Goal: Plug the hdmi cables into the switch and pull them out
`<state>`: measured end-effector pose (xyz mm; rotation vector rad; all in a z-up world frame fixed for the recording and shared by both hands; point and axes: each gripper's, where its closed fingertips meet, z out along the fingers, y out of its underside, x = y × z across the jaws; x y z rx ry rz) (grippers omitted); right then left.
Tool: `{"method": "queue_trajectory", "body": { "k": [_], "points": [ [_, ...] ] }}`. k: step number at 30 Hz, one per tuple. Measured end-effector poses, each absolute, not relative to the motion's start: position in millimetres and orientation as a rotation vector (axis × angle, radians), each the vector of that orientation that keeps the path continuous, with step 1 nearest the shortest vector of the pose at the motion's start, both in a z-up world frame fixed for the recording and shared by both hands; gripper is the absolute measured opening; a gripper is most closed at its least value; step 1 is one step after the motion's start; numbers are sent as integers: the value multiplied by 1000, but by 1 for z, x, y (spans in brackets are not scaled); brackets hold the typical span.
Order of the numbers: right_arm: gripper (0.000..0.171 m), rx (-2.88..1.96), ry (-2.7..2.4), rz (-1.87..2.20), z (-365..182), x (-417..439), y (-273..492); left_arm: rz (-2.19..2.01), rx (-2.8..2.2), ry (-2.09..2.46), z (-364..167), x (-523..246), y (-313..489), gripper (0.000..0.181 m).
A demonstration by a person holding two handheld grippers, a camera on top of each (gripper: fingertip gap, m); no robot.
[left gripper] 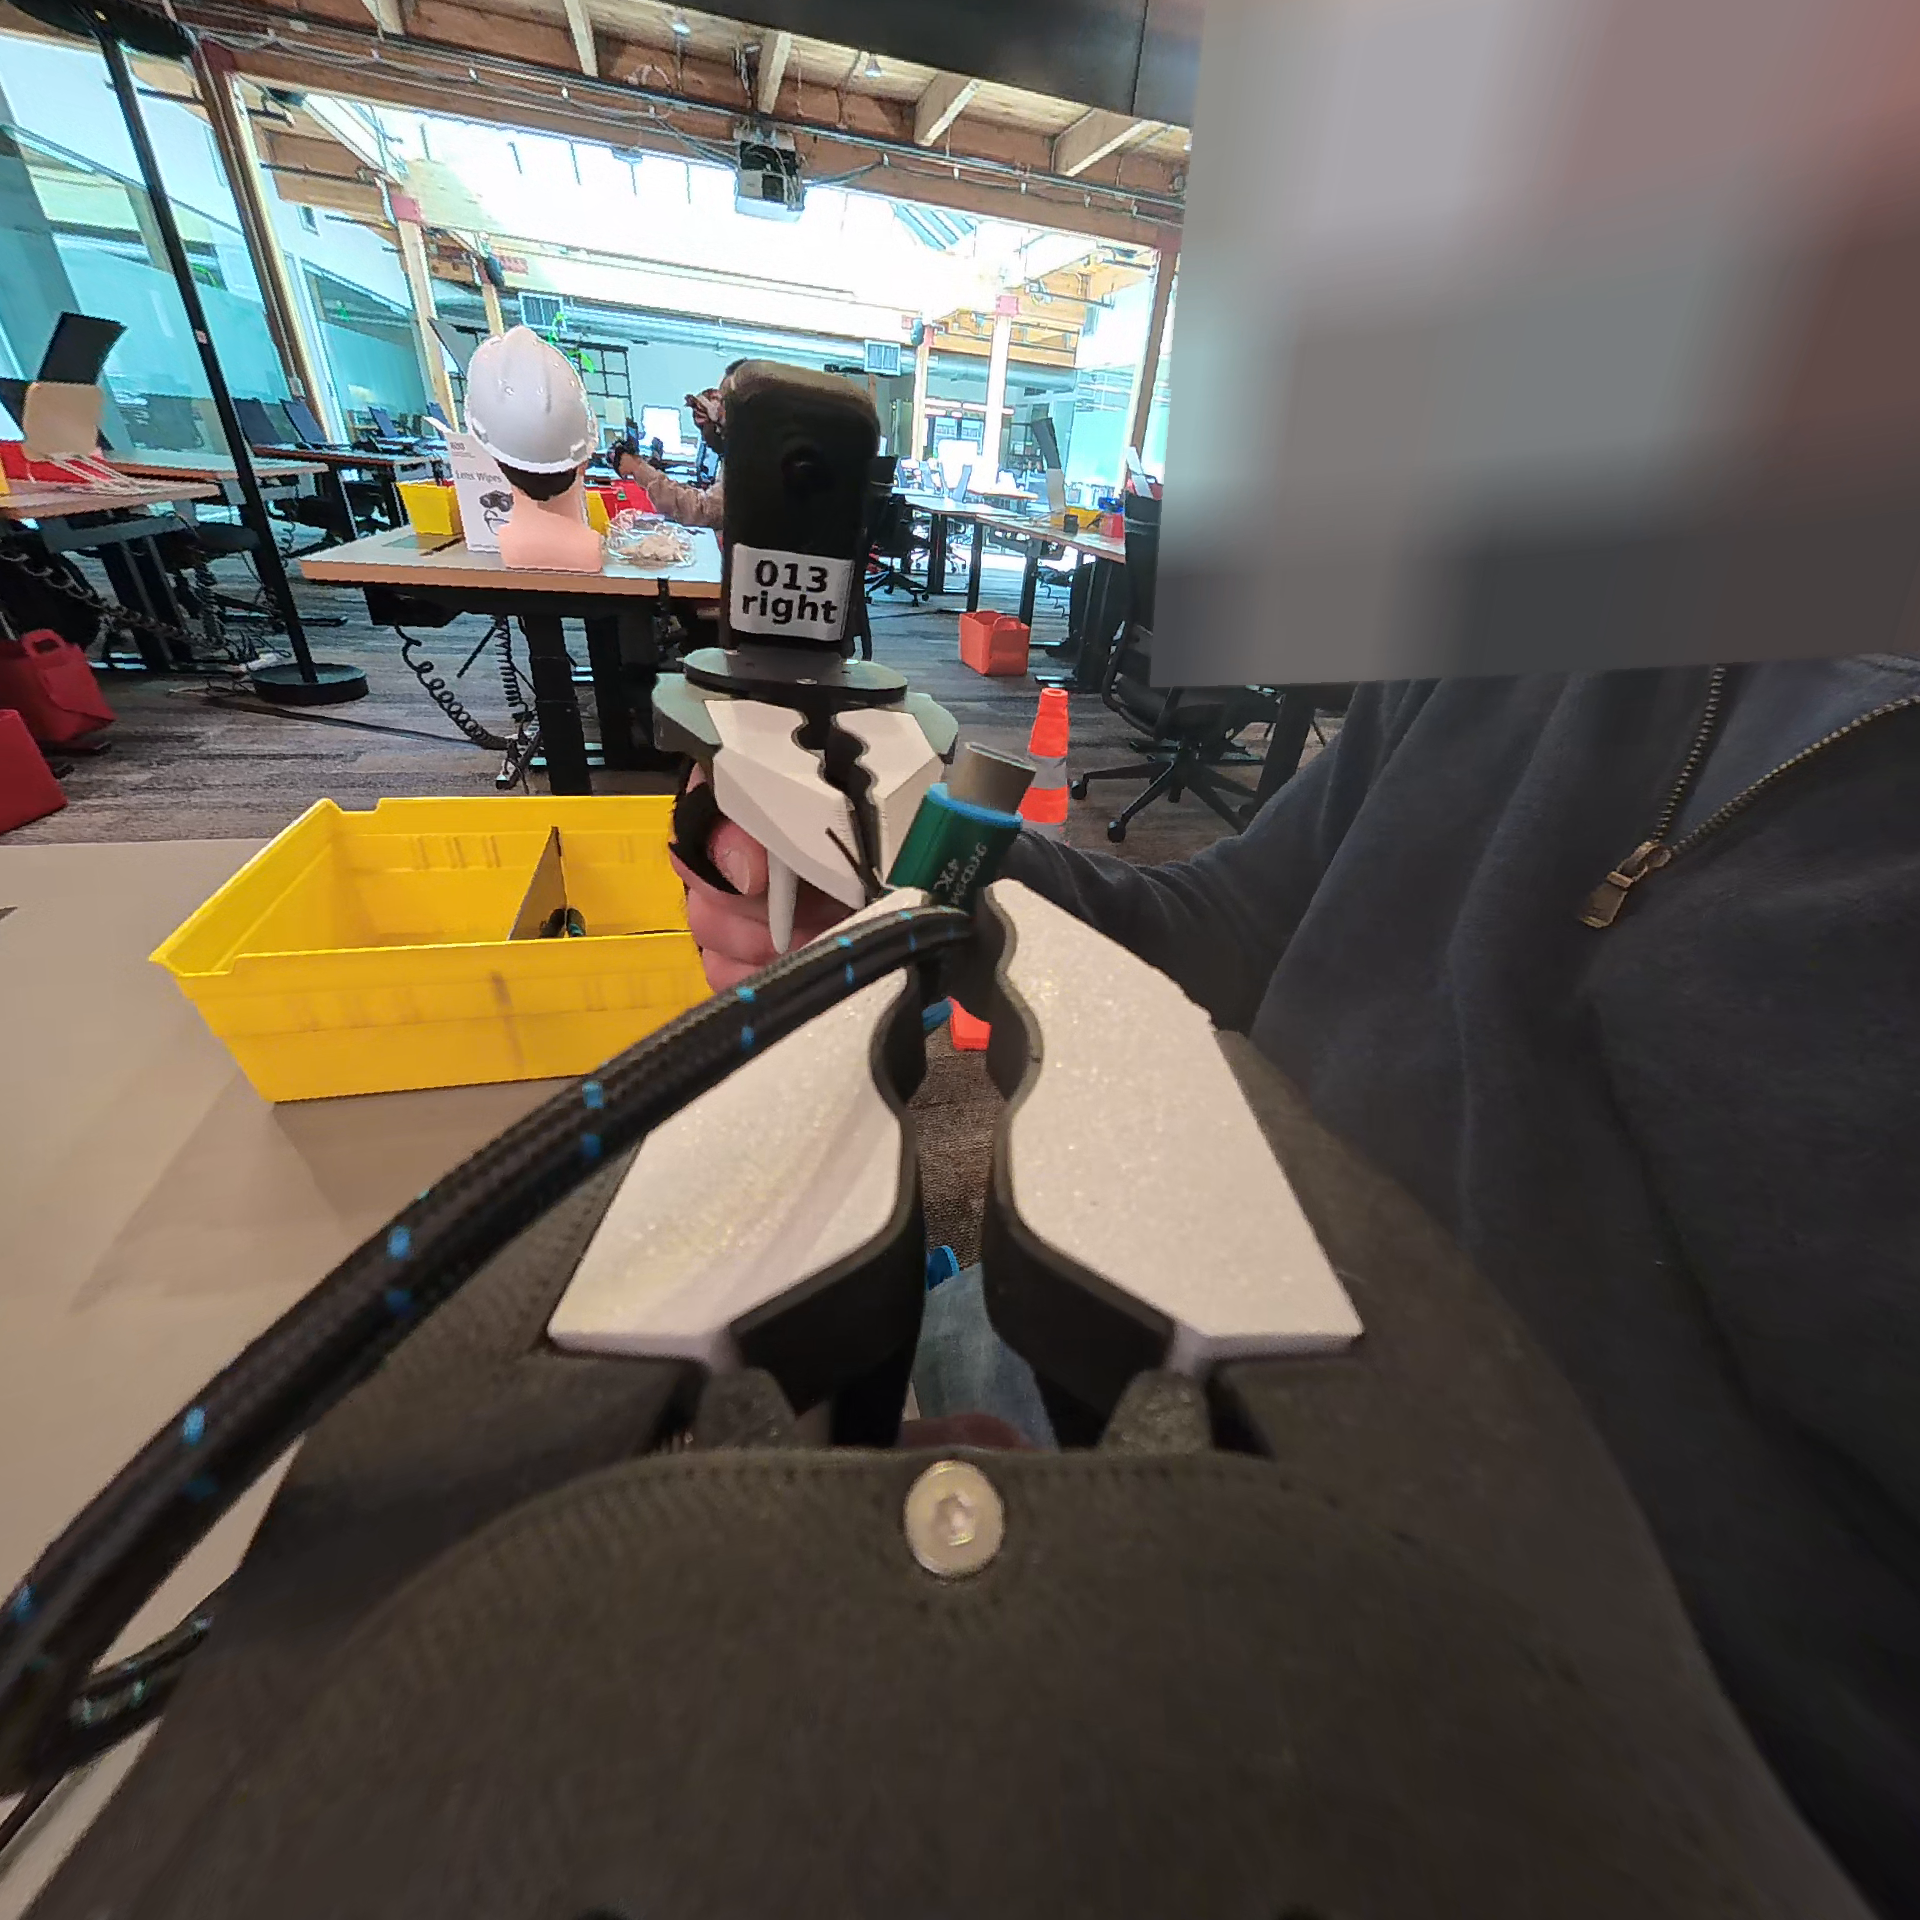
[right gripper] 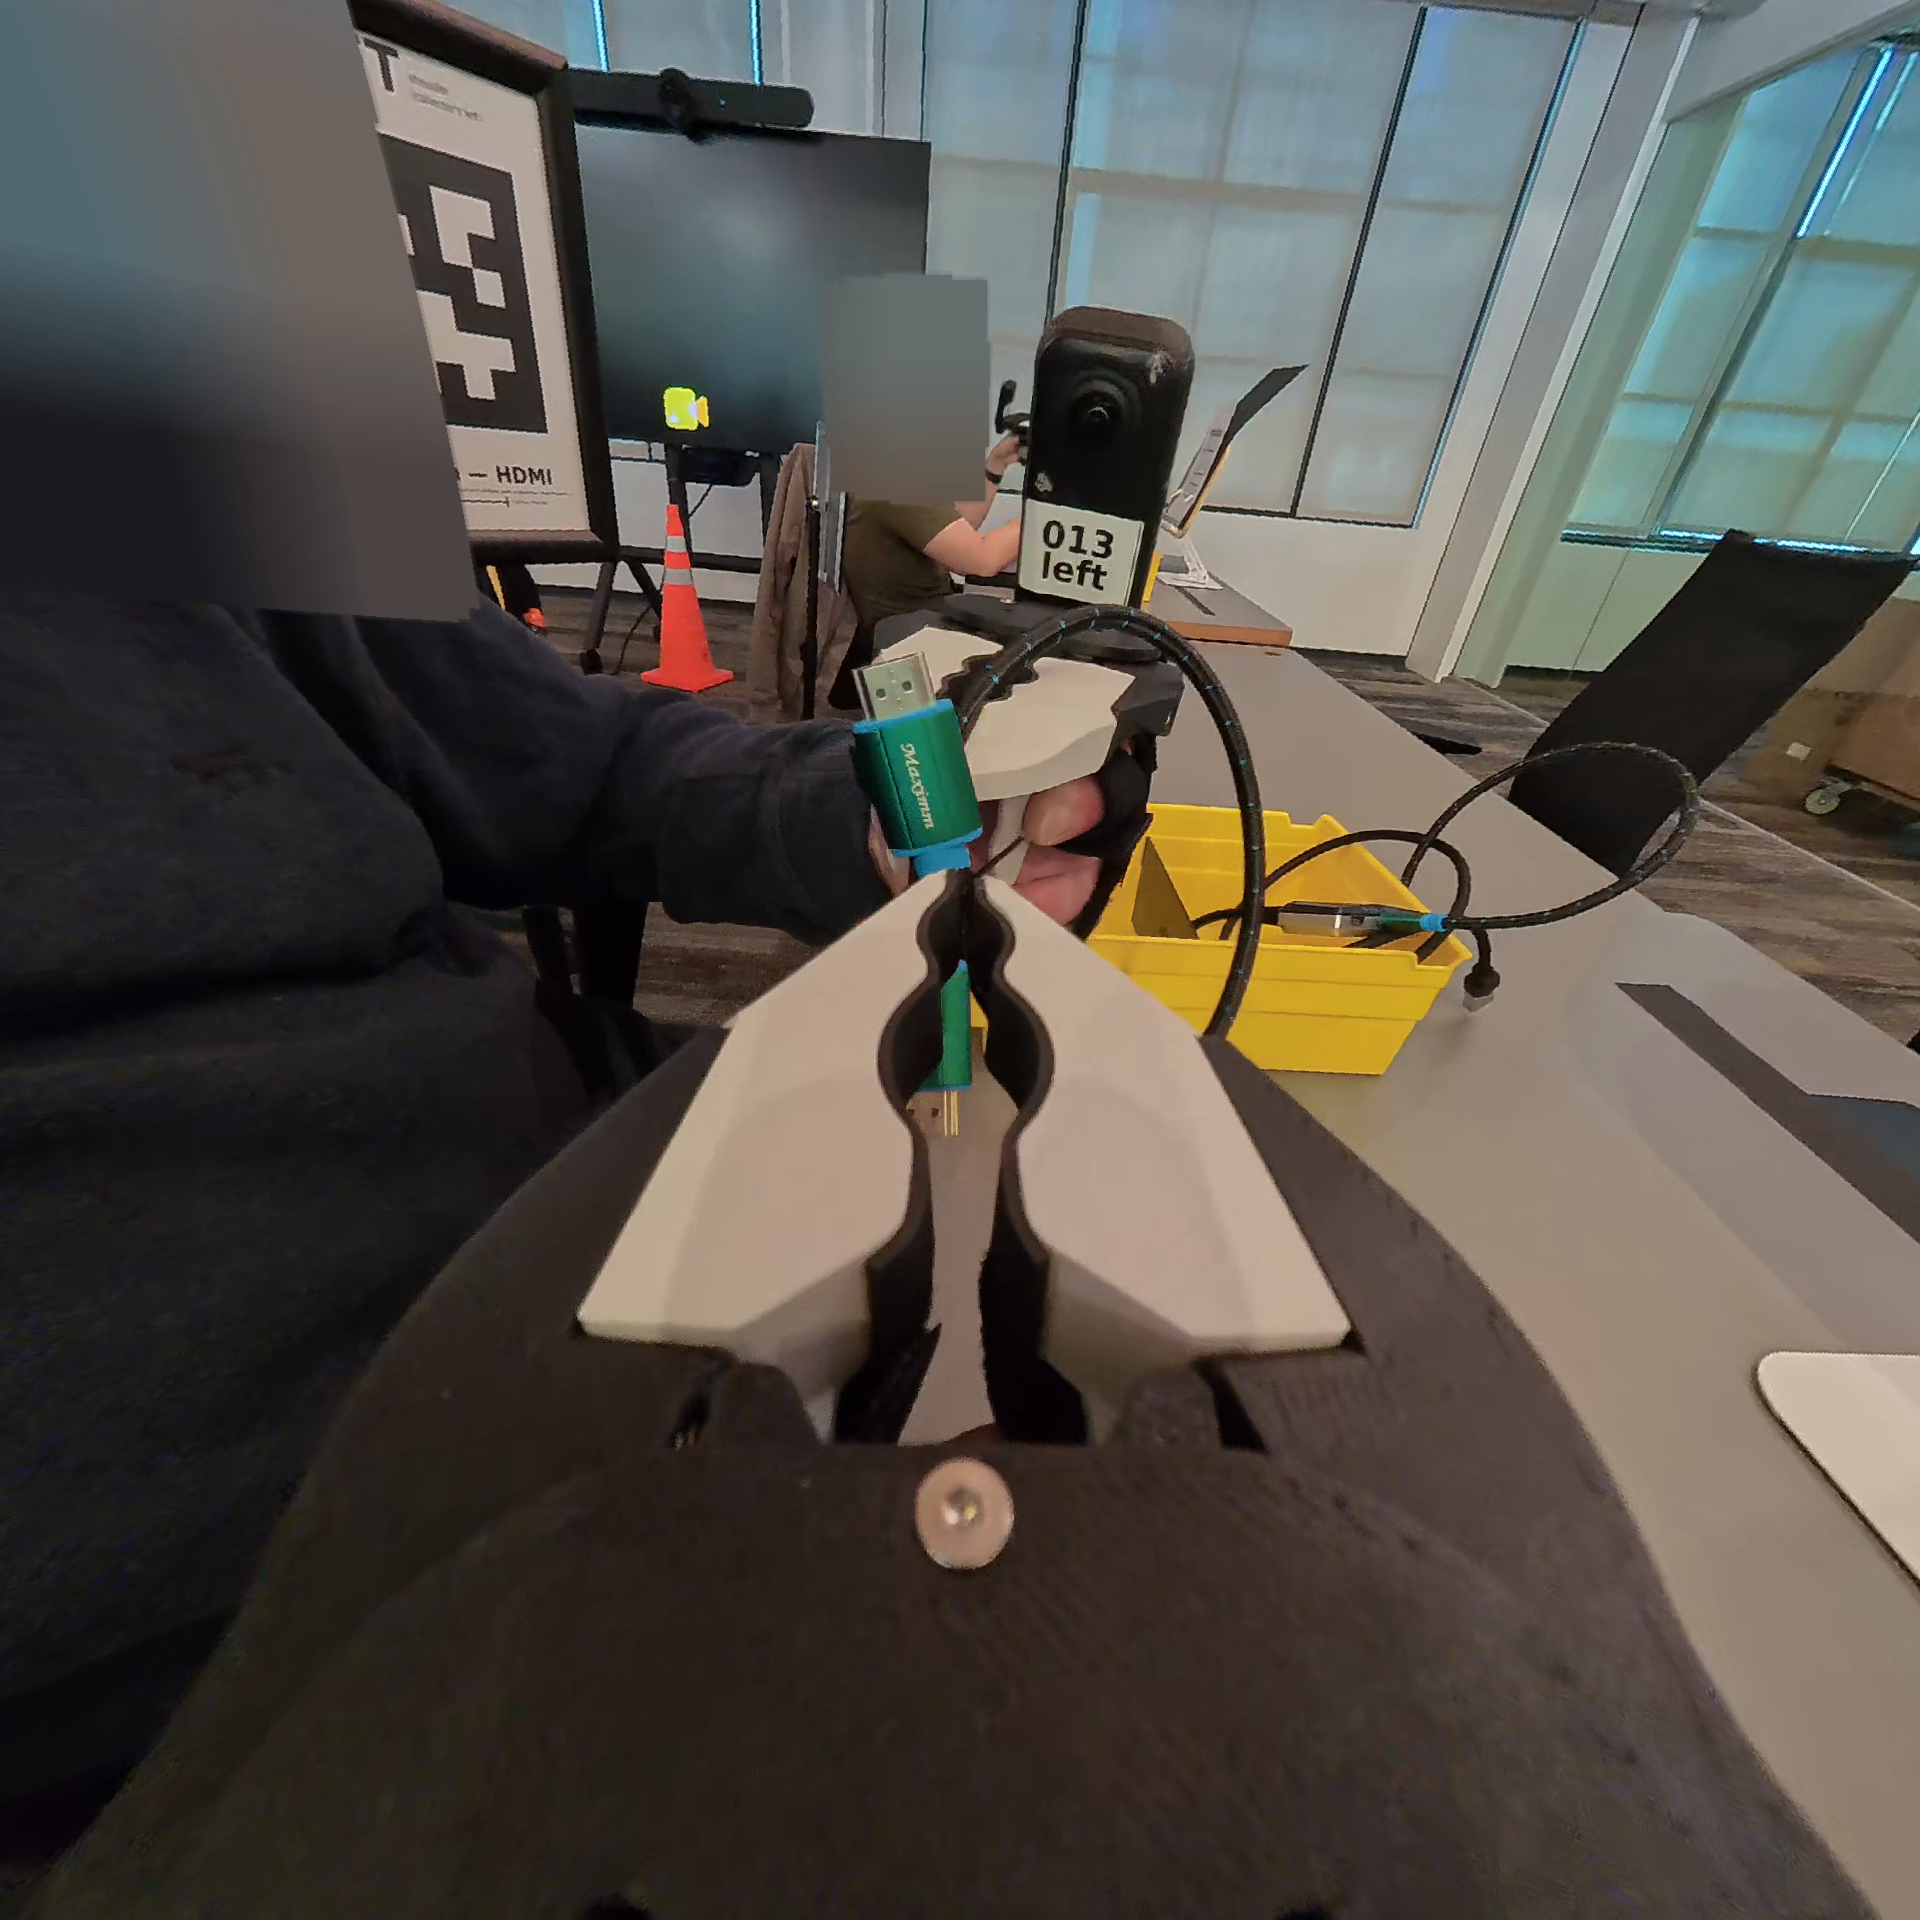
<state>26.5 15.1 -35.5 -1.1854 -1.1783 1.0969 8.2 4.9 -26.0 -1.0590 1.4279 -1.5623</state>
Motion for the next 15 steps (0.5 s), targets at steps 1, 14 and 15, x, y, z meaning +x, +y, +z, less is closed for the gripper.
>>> {"method": "queue_trajectory", "body": {
  "k": [1,14,15],
  "points": [
    [0,-1182,-1177,1083,-35,27,15,-1559,-1061,1424,-26,8,6,6],
    [15,-1202,-1102,1183,-32,31,25,-1637,-1020,1443,-20,3,-2,6],
    [16,-1199,-1113,1196,-32,30,24,-1646,-1012,1453,-20,2,-4,6]
  ]
}}
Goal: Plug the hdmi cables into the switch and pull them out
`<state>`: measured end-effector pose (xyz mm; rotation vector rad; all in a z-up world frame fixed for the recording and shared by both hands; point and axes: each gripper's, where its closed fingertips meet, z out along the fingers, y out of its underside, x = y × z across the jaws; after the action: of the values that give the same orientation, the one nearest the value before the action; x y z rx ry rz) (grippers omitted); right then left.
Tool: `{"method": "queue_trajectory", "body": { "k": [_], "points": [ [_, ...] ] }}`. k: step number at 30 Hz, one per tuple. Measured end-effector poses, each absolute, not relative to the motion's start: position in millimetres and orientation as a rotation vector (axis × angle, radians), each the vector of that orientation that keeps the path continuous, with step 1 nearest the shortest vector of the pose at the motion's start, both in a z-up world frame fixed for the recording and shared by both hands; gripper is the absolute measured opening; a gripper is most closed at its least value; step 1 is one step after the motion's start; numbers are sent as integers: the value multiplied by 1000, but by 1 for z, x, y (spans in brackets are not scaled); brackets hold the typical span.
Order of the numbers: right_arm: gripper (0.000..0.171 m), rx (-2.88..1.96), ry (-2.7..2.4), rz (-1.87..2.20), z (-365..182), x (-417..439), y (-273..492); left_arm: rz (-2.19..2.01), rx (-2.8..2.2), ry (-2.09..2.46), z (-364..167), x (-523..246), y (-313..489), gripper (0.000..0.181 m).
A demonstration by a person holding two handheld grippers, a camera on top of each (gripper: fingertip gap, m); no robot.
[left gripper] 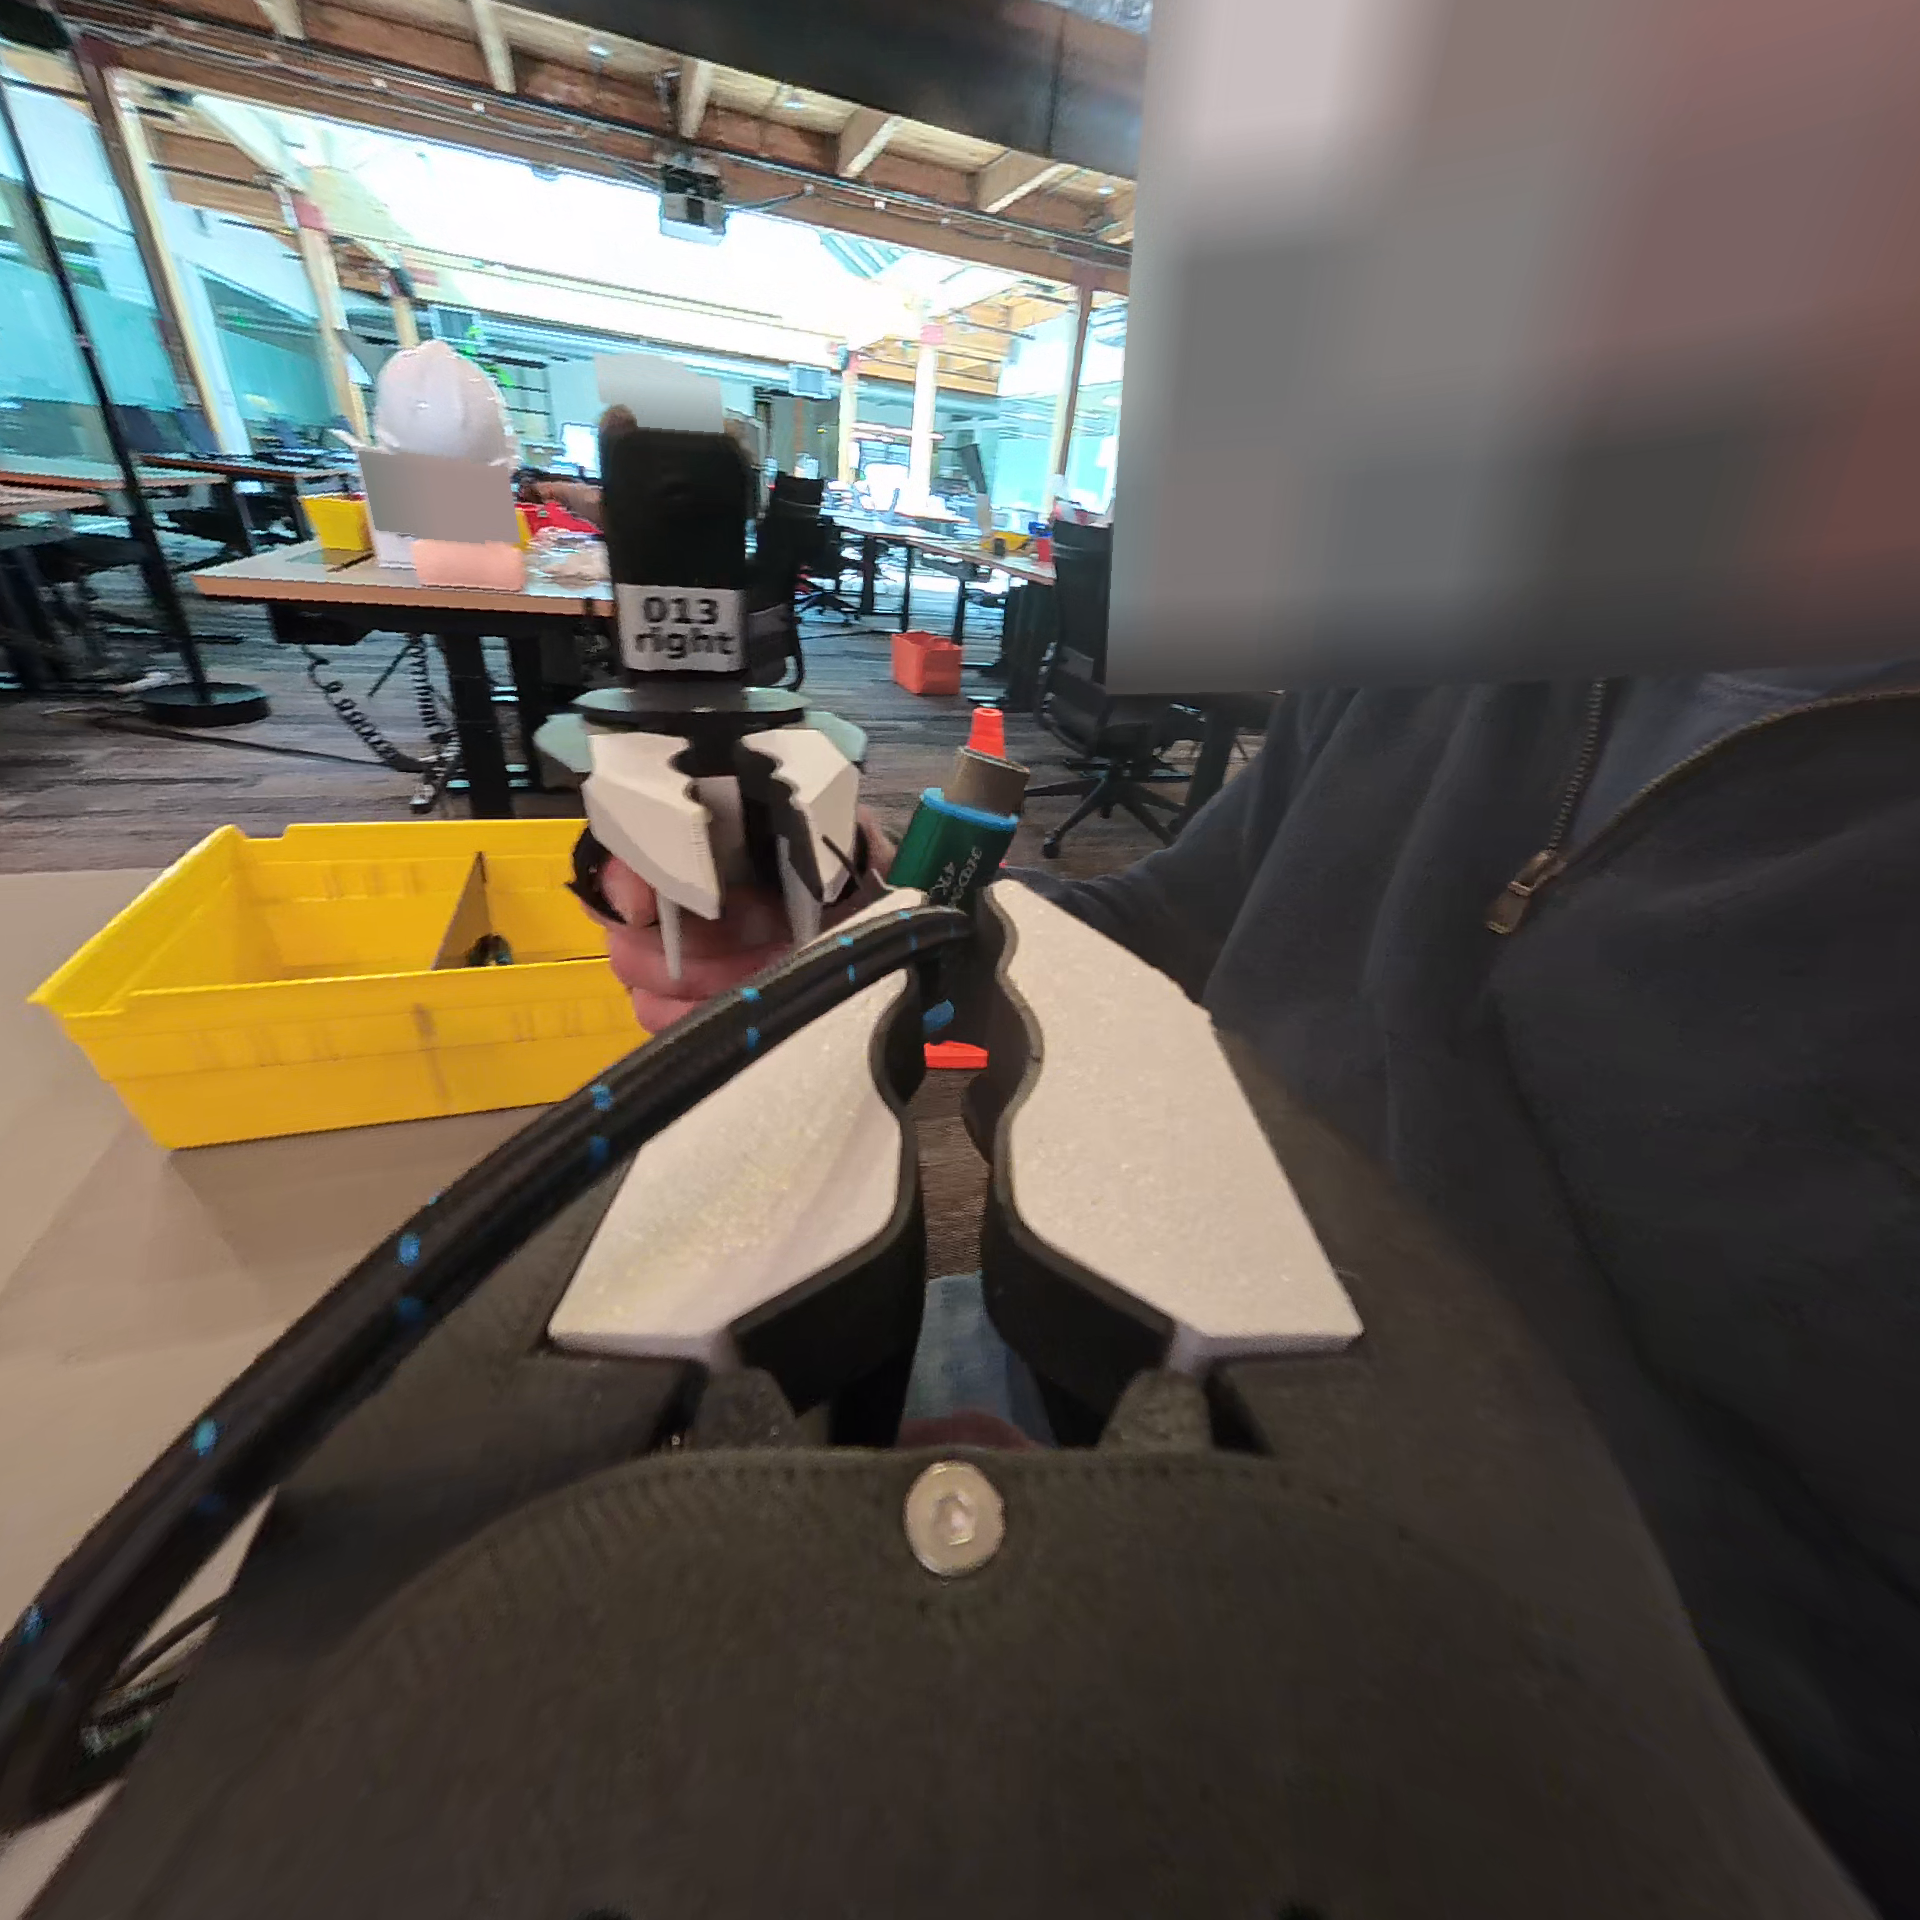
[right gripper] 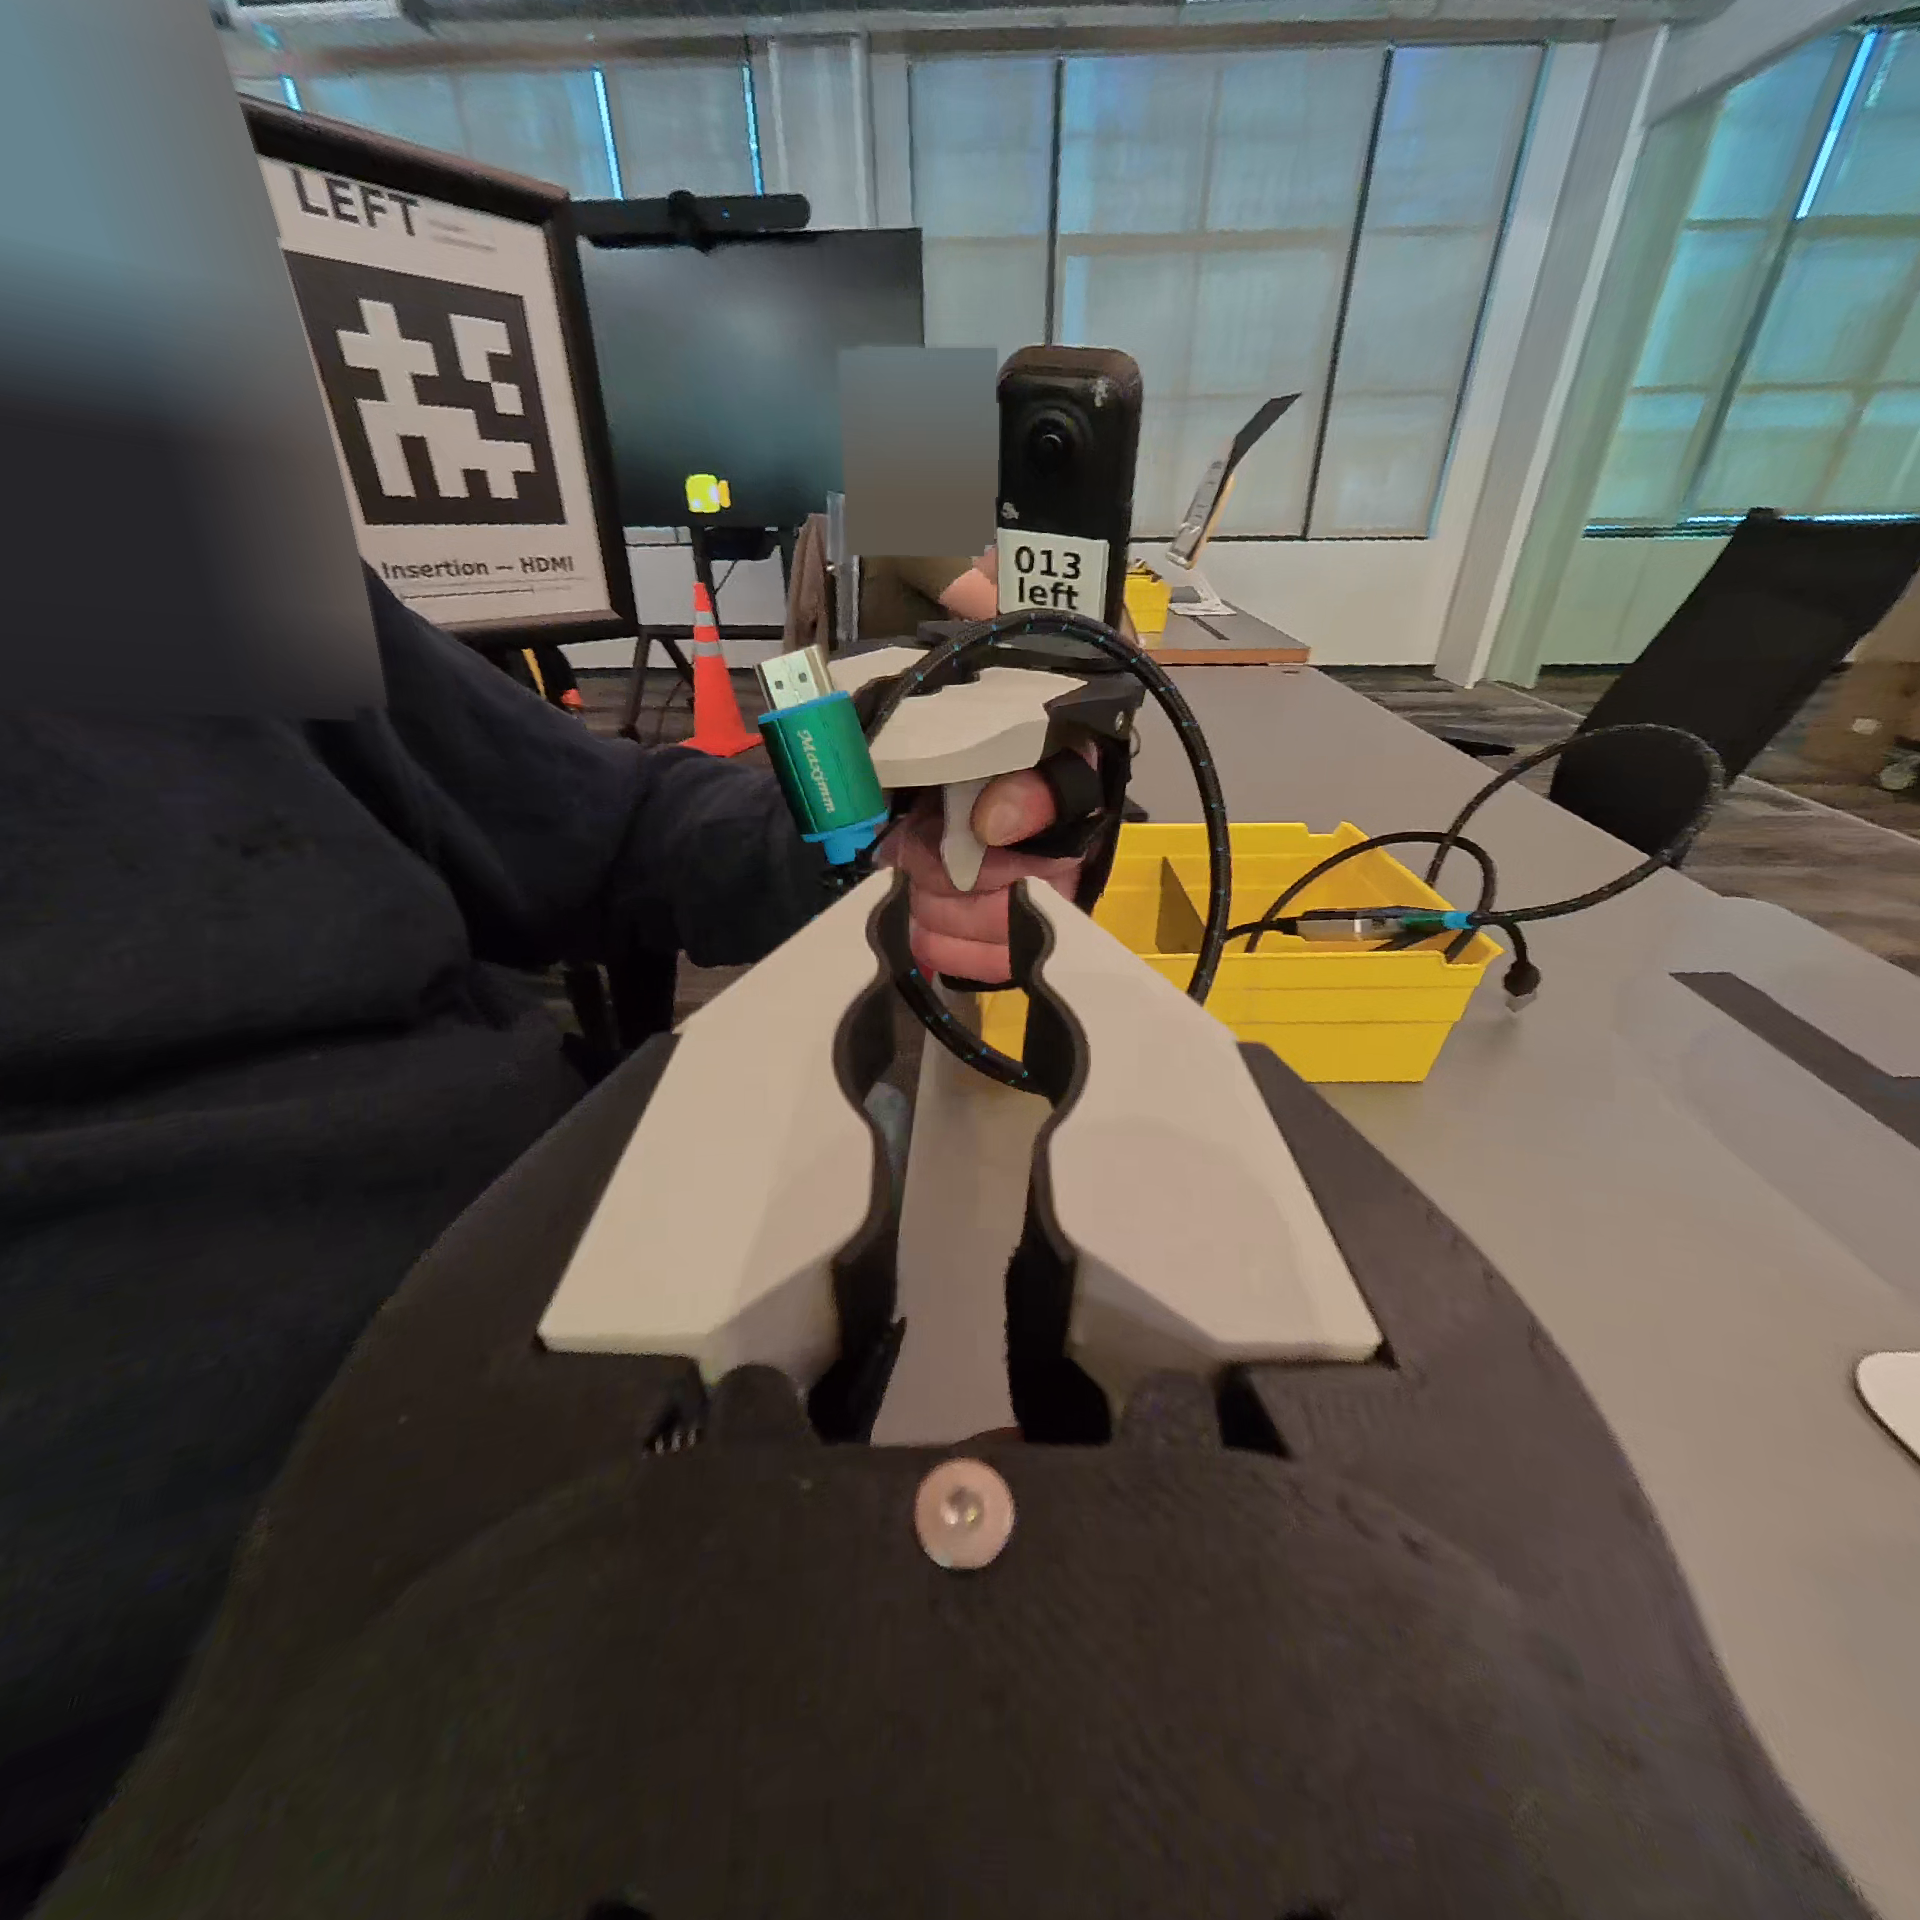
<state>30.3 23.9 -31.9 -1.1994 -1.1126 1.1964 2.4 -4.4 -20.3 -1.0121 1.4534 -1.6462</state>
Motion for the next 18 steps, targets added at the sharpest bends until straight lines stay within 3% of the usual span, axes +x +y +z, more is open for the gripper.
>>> {"method": "queue_trajectory", "body": {
  "k": [18],
  "points": [
    [12,-1153,-1188,1328,-32,20,6,-1721,-998,1478,-25,0,-9,6]
  ]
}}
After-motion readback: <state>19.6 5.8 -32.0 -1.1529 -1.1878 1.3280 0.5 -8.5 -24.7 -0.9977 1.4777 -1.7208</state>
